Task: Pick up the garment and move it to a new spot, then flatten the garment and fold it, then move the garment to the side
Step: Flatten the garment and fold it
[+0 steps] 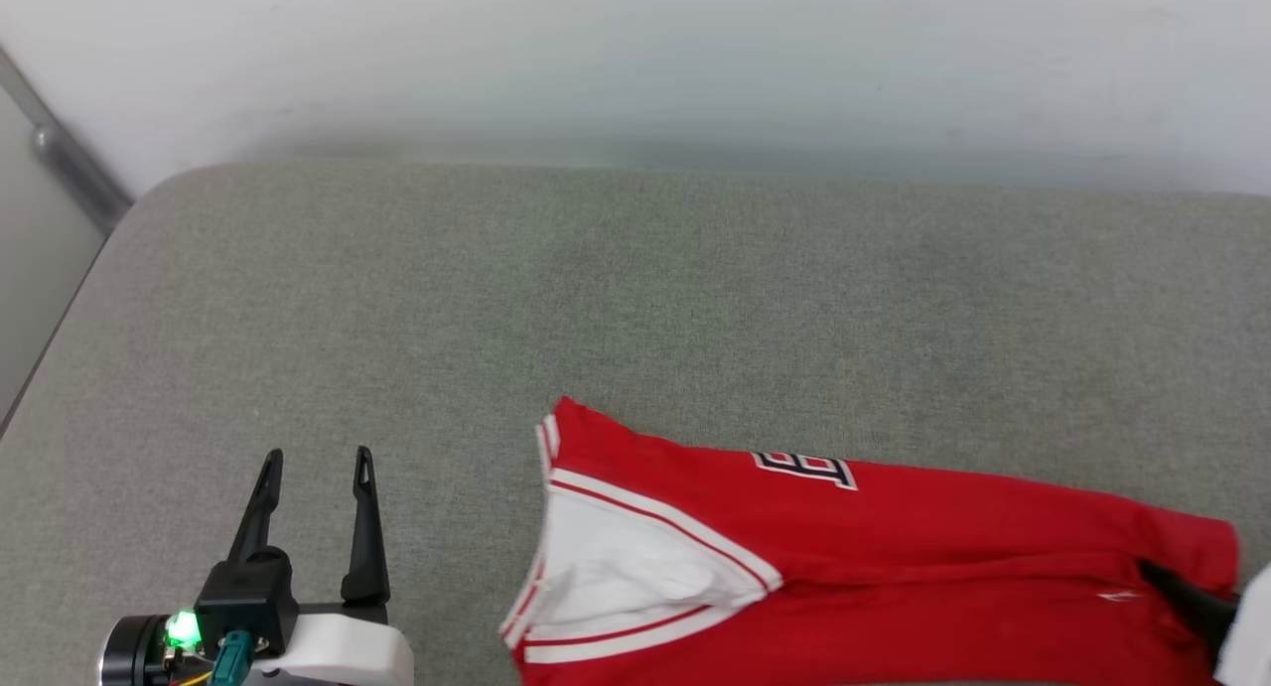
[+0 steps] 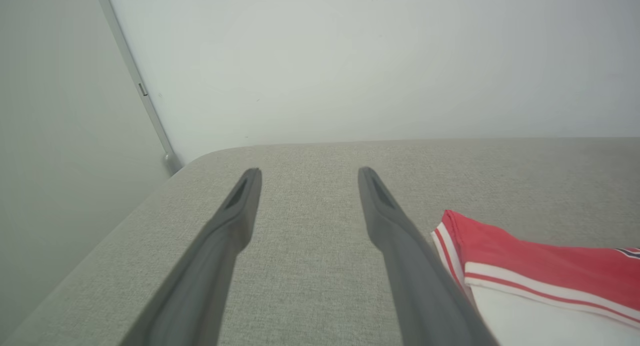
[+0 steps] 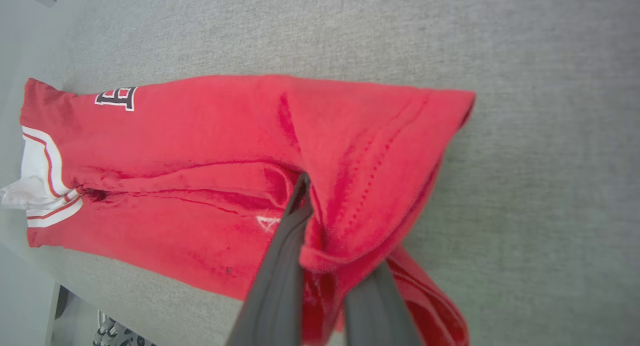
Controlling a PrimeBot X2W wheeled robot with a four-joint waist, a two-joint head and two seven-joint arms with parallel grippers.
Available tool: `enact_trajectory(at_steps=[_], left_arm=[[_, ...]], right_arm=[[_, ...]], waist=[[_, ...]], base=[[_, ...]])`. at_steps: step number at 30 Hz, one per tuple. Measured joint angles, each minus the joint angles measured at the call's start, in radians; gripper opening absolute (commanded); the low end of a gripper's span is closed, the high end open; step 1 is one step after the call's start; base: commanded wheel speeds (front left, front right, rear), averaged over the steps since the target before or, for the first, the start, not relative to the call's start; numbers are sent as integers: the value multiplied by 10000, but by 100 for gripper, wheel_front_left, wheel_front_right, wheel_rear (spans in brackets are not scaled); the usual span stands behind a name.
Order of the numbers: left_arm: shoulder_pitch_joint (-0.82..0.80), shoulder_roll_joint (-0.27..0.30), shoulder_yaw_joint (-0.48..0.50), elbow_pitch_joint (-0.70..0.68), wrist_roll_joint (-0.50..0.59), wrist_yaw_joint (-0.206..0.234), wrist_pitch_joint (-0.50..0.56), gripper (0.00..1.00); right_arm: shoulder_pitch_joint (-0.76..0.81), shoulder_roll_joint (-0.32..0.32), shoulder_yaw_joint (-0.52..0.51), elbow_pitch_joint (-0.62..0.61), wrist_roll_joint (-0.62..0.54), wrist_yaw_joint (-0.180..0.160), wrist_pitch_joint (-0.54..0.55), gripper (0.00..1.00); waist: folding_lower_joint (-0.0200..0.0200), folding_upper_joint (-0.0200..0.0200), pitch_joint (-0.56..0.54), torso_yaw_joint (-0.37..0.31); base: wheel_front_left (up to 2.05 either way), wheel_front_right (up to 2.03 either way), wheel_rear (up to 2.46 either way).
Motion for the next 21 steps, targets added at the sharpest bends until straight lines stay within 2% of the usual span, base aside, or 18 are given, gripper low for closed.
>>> enact_trajectory(at_steps=[5, 8, 16, 21], left_arm=[[210, -138, 186, -12, 173, -163, 0, 100], [271, -171, 247, -17, 259, -257, 0, 100], [418, -336, 280, -38, 418, -374, 0, 100], [440, -405, 282, -48, 430, -422, 0, 100]], right_arm=[[267, -709, -274, 117, -222, -2, 59, 0], [417, -846, -303, -182, -171, -2, 320, 0], [493, -888, 150, -2638, -408, -2, 1158, 0], [84, -543, 721, -4033, -823, -2, 1919, 0]], waist=[[0, 0, -220, -75], [0, 0, -320, -129], [0, 0, -439, -214], [0, 0, -366, -201]], base=[[0, 0, 0], [0, 0, 0], [0, 0, 0], [0, 0, 0]])
